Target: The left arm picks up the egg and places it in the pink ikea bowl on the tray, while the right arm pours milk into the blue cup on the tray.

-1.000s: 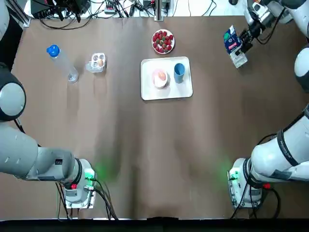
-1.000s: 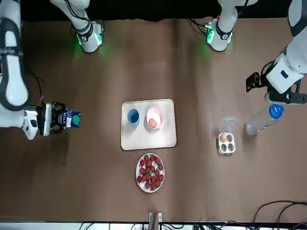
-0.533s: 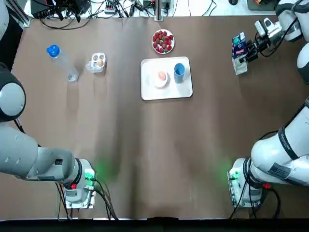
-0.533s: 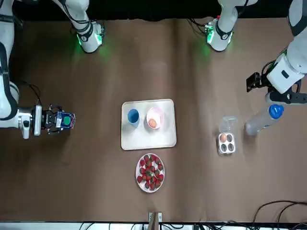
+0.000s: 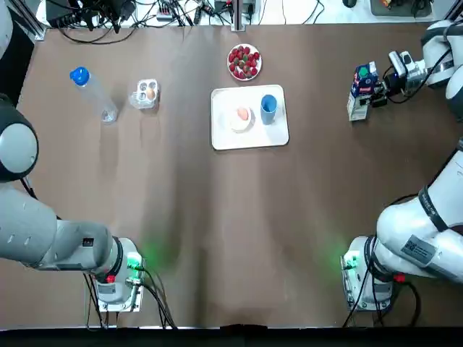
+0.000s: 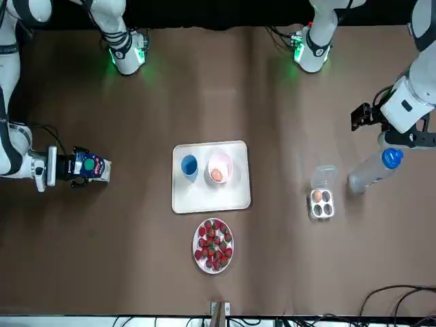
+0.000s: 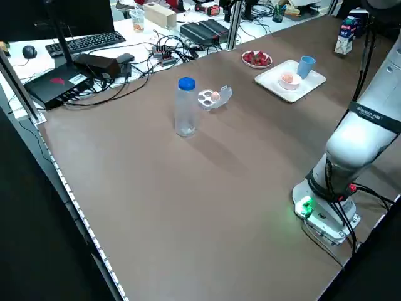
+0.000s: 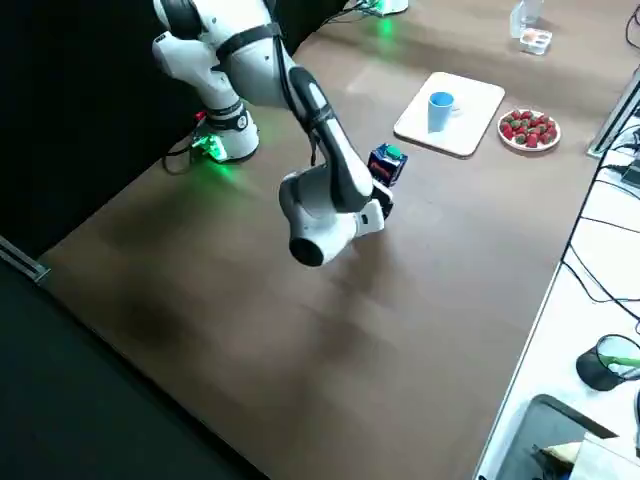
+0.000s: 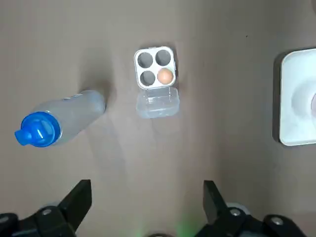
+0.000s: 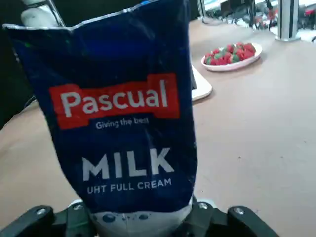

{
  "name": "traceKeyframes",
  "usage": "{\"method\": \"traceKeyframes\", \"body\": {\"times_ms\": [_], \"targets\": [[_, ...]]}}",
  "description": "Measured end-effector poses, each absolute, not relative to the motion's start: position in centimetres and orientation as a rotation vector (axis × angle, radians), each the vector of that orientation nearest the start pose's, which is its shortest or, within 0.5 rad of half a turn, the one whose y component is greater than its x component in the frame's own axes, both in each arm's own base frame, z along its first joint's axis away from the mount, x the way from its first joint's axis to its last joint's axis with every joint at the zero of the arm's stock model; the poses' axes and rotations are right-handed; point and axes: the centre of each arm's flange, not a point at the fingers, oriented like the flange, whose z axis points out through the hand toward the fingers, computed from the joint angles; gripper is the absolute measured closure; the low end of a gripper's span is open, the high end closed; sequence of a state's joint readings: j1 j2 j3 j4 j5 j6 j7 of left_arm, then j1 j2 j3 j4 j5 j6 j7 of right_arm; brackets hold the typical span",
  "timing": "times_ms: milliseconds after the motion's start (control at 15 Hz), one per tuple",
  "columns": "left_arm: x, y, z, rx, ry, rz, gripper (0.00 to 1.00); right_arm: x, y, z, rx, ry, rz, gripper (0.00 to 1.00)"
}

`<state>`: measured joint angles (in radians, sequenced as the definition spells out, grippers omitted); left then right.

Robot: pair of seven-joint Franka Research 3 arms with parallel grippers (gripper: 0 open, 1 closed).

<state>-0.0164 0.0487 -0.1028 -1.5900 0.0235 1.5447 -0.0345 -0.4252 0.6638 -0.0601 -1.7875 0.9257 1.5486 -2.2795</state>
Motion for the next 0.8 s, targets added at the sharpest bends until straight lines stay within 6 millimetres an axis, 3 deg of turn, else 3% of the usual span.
{"method": "traceKeyframes", "body": {"times_ms": [800], "targets": [[56.1, -6.3, 58.6, -3.11, 0.131, 0.144, 0.0, 51.6, -21.4, 12.8, -1.434, -1.339, -0.938, 0.43]]}}
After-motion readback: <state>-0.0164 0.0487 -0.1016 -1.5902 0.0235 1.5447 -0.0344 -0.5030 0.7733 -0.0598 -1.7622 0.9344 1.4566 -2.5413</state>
